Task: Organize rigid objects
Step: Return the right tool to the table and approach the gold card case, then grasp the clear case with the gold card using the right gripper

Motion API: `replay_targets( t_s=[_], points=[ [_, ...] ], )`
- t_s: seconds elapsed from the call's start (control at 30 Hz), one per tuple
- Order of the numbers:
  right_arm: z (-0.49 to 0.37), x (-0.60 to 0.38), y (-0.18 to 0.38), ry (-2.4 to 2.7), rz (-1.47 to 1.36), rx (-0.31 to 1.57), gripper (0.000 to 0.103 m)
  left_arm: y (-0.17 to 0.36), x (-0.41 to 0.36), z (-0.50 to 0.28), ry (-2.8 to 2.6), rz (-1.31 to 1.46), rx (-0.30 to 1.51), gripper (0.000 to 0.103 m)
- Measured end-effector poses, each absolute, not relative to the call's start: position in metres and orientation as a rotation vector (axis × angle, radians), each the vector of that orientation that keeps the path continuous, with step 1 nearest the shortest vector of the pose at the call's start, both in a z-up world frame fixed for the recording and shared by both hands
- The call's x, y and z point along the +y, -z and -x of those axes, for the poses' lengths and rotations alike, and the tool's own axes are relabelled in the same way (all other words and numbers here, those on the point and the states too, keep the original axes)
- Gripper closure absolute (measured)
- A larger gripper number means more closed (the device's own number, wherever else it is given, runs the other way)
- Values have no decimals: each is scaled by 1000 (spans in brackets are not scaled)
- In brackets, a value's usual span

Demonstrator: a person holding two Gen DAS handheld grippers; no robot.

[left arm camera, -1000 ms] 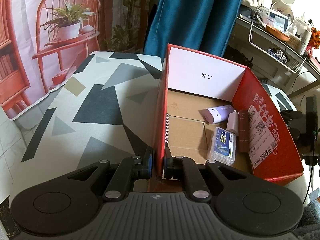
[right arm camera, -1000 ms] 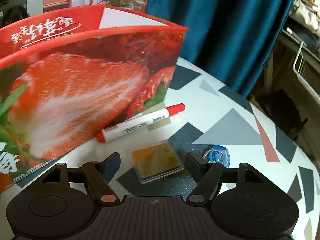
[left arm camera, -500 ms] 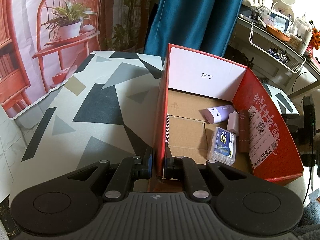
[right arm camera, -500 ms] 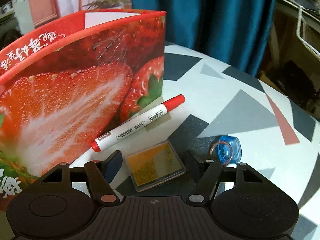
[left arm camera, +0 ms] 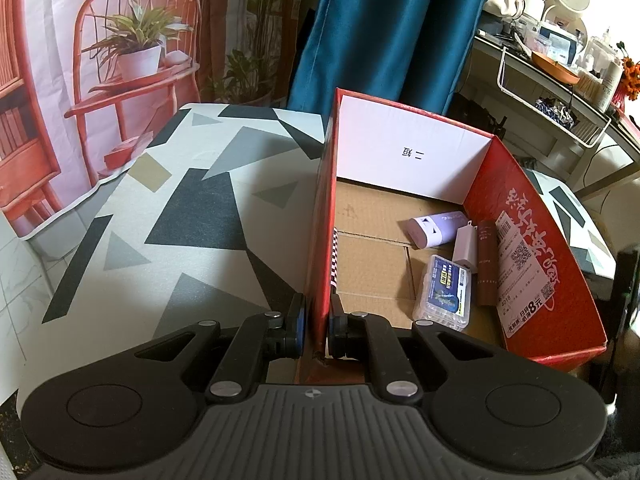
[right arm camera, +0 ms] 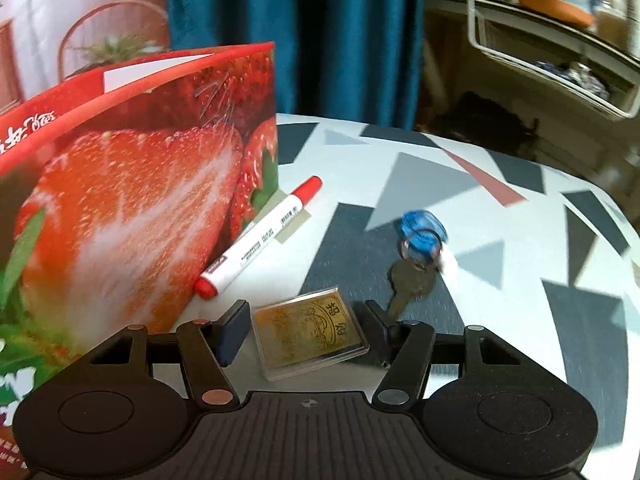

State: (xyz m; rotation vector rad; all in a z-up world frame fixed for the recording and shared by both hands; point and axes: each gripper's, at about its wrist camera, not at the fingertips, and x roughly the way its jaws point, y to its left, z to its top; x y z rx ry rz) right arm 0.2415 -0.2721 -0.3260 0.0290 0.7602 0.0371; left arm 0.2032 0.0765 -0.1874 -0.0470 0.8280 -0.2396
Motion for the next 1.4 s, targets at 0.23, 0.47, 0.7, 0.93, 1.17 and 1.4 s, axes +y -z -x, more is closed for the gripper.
replay_targets(
  t_s=[0.23, 0.47, 0.7, 0.93, 1.17, 1.4],
  points=[
    [-219, -264, 329, -70, -21, 753, 36, 188, 78, -203, 244, 55, 827, 91],
    [-207, -267, 327, -127, 2, 750, 37, 188, 78, -204, 245, 58, 827, 91],
    [-204, -268, 329, -127, 4, 730, 37, 188, 78, -204, 244, 55, 826, 91],
    [-206, -272, 326, -116, -14, 734, 51, 188, 76, -203, 242, 40, 824, 92],
    [-204, -274, 319, -109, -63, 723, 52, 188, 75, -201, 241, 34, 818, 92],
    [-202, -274, 286, -96, -85, 605, 52, 187, 75, -201, 241, 32, 815, 92]
  ],
)
